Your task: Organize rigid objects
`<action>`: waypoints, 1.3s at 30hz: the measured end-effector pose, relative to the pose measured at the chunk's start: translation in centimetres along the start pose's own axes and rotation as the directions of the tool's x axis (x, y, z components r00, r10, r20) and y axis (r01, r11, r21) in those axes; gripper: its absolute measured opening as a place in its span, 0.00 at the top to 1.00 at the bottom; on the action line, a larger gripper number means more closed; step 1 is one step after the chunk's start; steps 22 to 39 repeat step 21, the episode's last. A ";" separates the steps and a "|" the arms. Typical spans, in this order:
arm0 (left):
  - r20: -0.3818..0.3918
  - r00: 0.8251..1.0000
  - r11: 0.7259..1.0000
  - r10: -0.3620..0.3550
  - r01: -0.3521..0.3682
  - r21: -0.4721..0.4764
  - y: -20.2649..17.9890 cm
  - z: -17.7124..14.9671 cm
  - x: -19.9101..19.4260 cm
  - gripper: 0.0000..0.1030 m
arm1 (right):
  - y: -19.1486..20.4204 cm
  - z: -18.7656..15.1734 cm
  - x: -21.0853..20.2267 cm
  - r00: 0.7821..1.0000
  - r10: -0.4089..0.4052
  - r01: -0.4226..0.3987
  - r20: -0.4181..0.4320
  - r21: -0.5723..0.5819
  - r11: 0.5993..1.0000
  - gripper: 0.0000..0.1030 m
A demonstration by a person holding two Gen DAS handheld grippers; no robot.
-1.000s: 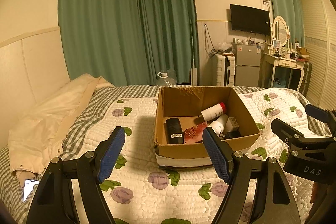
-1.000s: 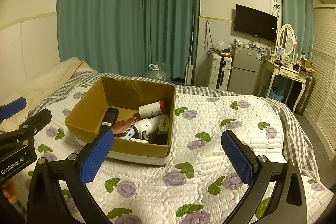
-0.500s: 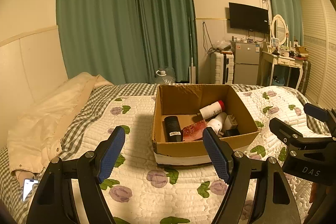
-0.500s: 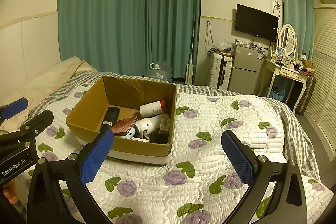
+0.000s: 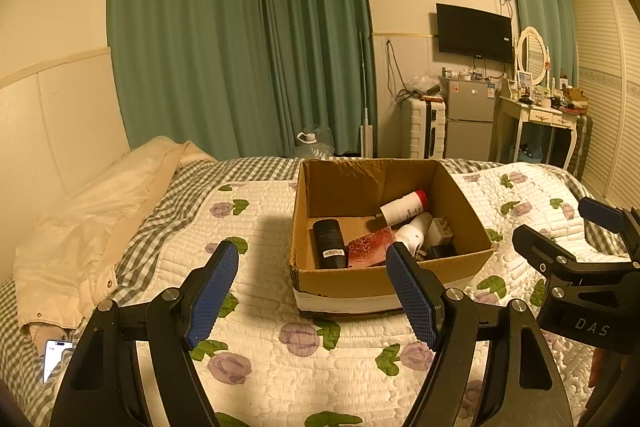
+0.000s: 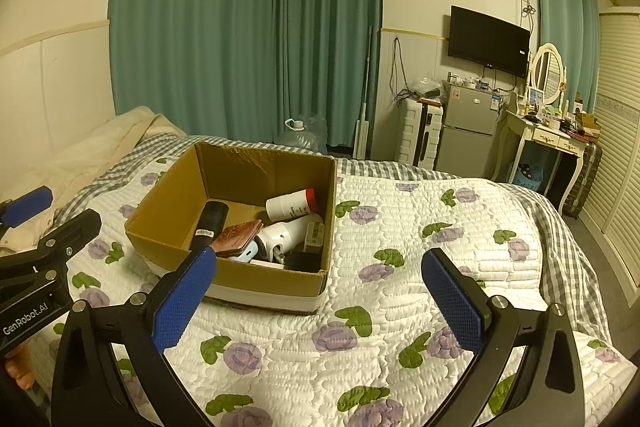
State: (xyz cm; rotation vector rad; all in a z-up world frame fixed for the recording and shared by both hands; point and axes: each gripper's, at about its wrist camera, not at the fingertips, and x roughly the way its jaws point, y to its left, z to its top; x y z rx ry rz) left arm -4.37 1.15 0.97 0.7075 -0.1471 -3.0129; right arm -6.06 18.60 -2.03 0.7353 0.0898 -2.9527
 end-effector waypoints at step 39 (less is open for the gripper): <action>-0.007 1.000 1.000 0.011 -0.011 -0.002 -0.1 -0.2 0.0 0.23 | -0.3 -0.2 0.3 1.000 -0.004 0.004 -0.010 0.010 1.000 0.00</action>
